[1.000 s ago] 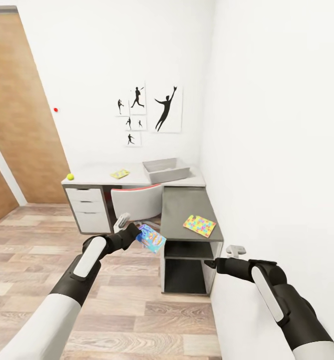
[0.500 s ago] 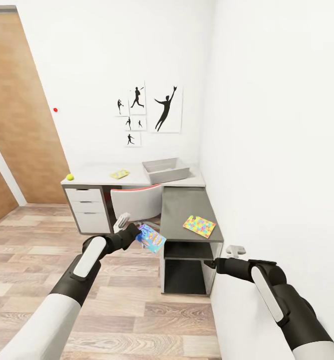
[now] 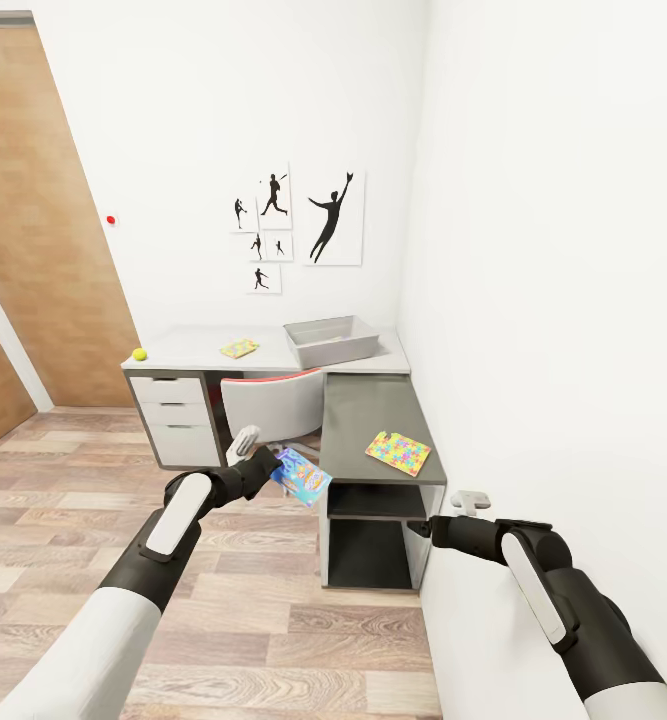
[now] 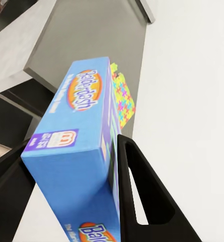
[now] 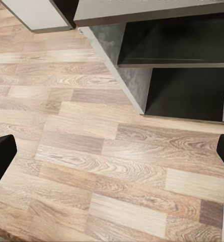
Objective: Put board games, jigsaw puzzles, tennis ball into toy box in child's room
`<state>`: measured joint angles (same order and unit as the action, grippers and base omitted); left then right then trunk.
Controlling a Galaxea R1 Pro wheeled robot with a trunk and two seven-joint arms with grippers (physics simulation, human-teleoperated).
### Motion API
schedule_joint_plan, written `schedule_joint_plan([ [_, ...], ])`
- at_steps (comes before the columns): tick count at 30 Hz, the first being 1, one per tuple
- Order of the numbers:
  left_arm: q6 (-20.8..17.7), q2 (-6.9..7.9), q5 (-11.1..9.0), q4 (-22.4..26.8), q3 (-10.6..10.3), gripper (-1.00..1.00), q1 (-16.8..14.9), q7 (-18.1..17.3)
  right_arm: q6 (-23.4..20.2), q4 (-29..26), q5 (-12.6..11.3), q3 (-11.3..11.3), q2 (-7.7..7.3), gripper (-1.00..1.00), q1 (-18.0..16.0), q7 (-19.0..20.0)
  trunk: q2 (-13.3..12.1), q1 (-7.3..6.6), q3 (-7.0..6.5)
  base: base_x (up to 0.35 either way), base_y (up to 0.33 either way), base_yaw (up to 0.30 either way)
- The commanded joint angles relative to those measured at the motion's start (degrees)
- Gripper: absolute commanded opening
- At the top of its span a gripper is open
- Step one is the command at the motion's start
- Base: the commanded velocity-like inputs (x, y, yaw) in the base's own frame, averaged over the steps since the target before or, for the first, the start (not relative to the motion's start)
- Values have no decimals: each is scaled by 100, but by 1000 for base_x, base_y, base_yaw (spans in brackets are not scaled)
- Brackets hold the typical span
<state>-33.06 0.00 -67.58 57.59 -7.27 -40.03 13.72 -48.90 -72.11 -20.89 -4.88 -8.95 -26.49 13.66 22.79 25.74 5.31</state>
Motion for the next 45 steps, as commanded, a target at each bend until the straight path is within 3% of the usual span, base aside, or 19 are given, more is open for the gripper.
schedule_joint_plan([
  [1,-8,0,-59,8,-2,-100,-5,54,-19,-5,32,-4,-4,100,-6,32,13,4,13,30,22,0],
  [29,-8,-8,-62,13,-50,-100,-5,55,-23,-5,32,-4,-3,100,-6,32,13,4,13,12,7,0],
  [45,-8,0,-54,15,-70,-100,-5,52,-23,-5,32,-4,-9,100,-6,32,13,4,13,223,0,0],
])
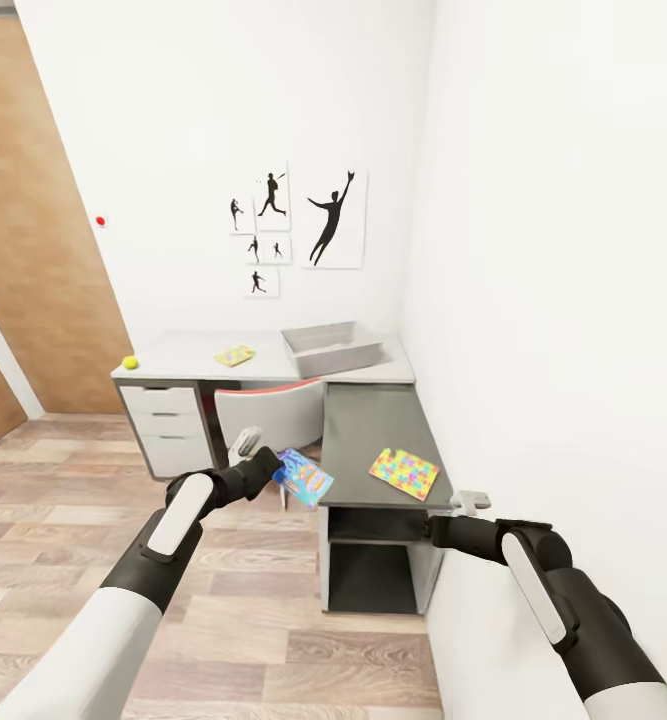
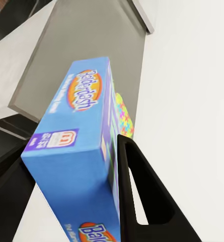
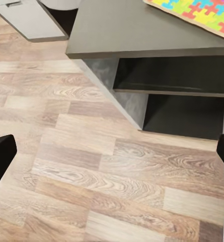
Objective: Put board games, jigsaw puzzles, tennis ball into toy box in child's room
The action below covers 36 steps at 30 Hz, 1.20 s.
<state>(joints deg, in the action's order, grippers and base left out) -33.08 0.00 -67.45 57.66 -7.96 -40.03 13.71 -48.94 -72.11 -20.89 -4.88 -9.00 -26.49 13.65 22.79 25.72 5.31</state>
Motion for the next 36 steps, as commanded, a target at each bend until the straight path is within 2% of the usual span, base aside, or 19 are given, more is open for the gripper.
schedule_joint_plan([
  [1,-6,0,-67,8,-2,-100,-5,53,-19,-4,32,-4,-4,100,-6,32,13,6,13,246,0,0],
  [10,-6,-6,-69,9,-10,-100,-5,53,-19,-5,34,-4,-5,100,-6,32,13,6,13,105,0,0],
  [27,-6,-8,-75,9,-7,-100,-10,53,-19,-5,32,-40,-5,100,-6,32,13,6,13,16,1,0],
  [36,-6,-8,-72,14,-12,-100,-12,53,-17,-4,33,-74,-5,100,-6,32,13,6,13,118,86,0],
])
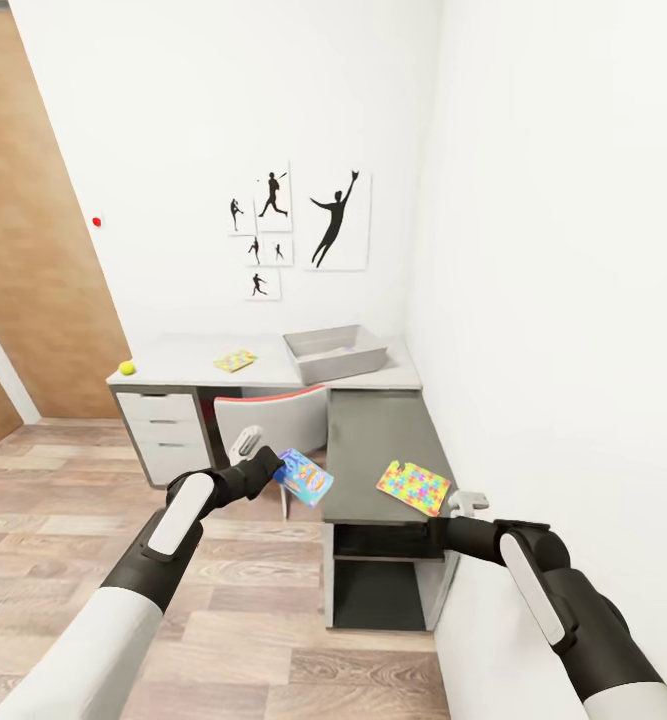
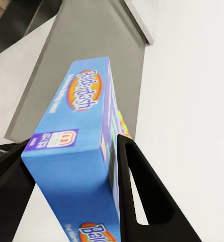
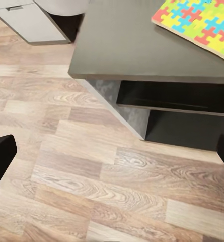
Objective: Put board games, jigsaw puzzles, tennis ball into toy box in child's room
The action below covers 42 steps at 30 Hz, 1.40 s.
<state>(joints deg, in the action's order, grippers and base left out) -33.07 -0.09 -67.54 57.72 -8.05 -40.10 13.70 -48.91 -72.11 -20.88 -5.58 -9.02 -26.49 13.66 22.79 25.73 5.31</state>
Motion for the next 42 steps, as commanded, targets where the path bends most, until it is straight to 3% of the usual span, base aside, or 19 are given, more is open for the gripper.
schedule_joint_plan([
  [1,-7,0,-64,9,-2,-100,-5,53,-18,-5,32,-6,-4,100,-6,32,13,5,13,91,67,0],
  [22,-7,-3,-67,17,-2,-100,-6,52,-22,-6,32,-13,-4,100,-6,32,13,5,13,33,21,0],
  [42,-7,8,-67,20,-3,-100,-5,48,-22,-12,32,-13,-4,100,-4,32,13,5,13,263,61,0],
])
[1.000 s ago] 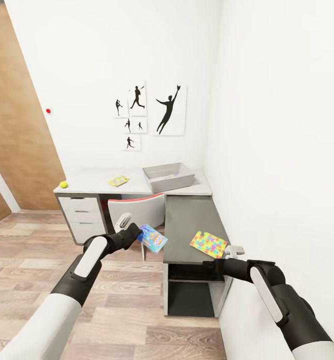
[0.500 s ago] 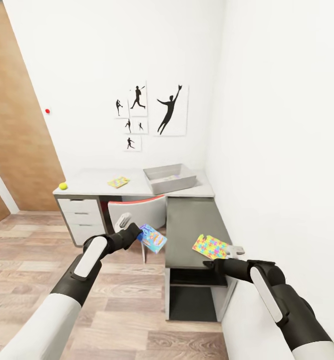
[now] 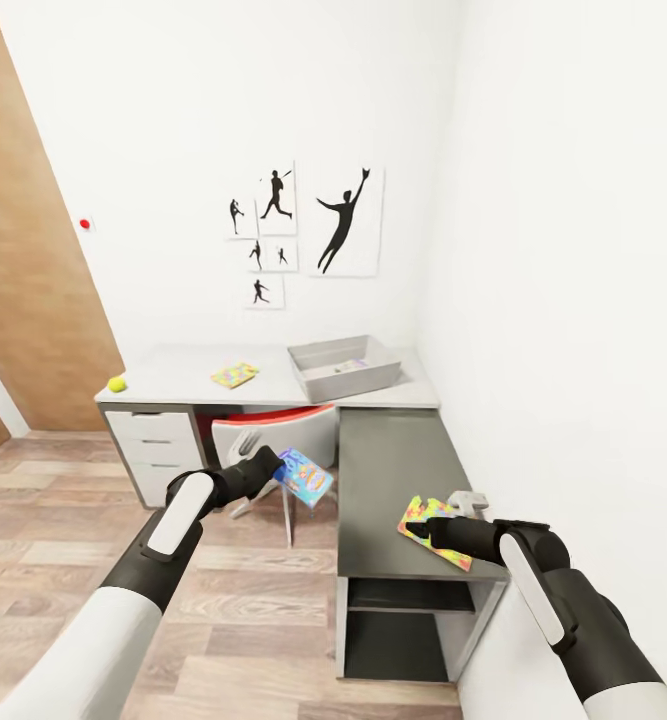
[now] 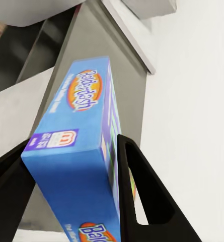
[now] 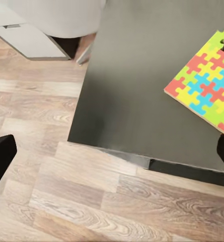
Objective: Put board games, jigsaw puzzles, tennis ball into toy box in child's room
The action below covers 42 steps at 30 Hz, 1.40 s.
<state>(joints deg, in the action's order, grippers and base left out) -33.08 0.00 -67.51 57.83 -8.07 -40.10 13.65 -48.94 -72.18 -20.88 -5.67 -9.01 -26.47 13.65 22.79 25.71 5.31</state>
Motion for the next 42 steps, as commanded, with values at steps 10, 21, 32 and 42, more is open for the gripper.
schedule_joint_plan([
  [10,-5,-7,-69,9,-2,-100,-5,57,-18,-8,33,-4,-4,100,0,32,13,7,13,192,8,0],
  [21,-5,-12,-69,18,-2,-100,-6,55,-22,-193,32,9,-8,100,6,32,13,7,13,35,1,0],
  [32,-5,-1,-68,25,-2,-100,0,23,-27,-272,31,13,-7,100,10,32,13,7,13,128,0,0],
  [42,-5,0,-62,26,4,-100,2,16,-28,-280,31,0,-4,100,10,32,13,7,13,46,0,0],
])
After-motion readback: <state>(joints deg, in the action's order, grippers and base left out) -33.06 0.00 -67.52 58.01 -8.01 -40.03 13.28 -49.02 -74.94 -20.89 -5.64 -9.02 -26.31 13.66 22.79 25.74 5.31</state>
